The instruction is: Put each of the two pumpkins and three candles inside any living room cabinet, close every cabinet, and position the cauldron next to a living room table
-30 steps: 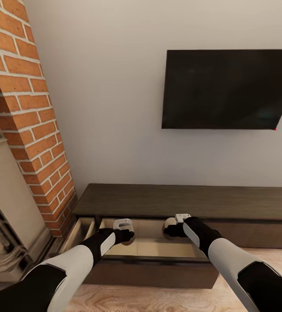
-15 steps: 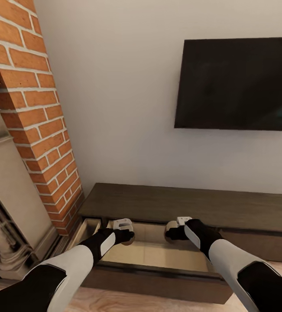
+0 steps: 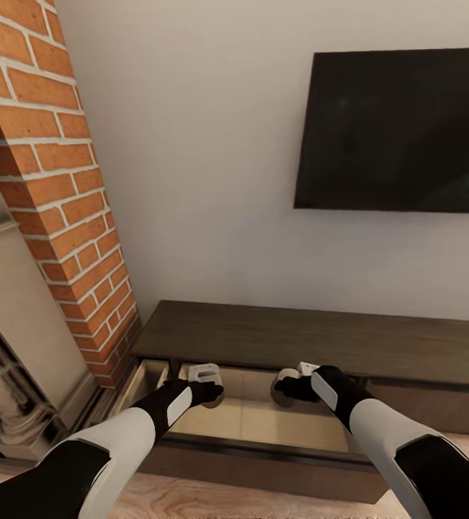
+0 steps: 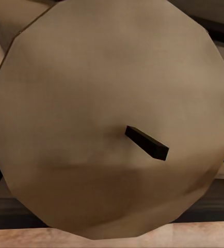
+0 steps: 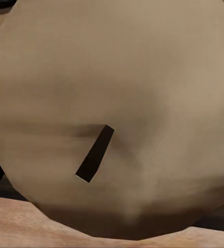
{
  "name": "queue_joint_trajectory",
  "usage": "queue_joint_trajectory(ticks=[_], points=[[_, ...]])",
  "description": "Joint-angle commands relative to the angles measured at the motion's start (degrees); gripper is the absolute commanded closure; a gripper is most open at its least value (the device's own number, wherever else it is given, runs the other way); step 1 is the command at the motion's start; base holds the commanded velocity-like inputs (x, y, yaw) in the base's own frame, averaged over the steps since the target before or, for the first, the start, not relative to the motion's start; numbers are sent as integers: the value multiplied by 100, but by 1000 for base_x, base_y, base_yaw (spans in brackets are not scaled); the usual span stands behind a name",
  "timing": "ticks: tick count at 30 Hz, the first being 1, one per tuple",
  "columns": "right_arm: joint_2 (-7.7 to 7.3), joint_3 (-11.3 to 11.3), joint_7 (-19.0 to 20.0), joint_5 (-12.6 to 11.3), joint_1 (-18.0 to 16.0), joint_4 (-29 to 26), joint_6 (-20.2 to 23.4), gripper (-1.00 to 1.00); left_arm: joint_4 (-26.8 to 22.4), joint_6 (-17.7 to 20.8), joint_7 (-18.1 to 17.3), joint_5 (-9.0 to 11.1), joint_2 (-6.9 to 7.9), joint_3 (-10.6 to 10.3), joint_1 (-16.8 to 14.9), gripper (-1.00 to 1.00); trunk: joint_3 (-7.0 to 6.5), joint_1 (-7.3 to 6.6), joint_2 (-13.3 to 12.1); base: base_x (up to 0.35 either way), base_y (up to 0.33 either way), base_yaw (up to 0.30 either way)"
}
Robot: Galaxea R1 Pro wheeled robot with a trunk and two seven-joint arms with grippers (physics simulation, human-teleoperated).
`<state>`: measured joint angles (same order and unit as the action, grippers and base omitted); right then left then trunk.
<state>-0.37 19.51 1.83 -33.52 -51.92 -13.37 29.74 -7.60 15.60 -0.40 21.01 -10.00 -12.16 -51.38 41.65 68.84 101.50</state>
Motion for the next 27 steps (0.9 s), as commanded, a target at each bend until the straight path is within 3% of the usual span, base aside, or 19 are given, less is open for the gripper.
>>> queue_joint_trajectory(ticks=[1,6,8,15,27], points=[[-3,9,19,18,-2,-8,25,100,-5,22,-3,27,0,-23,-4,100,15,-1,3,0,0,-86],[9,21,19,31,-2,-9,-144,100,3,30,-8,26,0,-23,-4,100,38,-1,3,0,0,-38],[10,27,19,39,-2,-8,-425,100,24,30,-11,26,0,-23,-4,100,39,-1,3,0,0,-5],[11,30,-16,46,-2,-9,-518,100,47,31,-19,26,0,-23,-4,100,40,-1,3,0,0,-113],[24,35,-33,56,-2,-7,-522,100,48,15,-21,26,0,-23,-4,100,256,263,484,0,0,-40]])
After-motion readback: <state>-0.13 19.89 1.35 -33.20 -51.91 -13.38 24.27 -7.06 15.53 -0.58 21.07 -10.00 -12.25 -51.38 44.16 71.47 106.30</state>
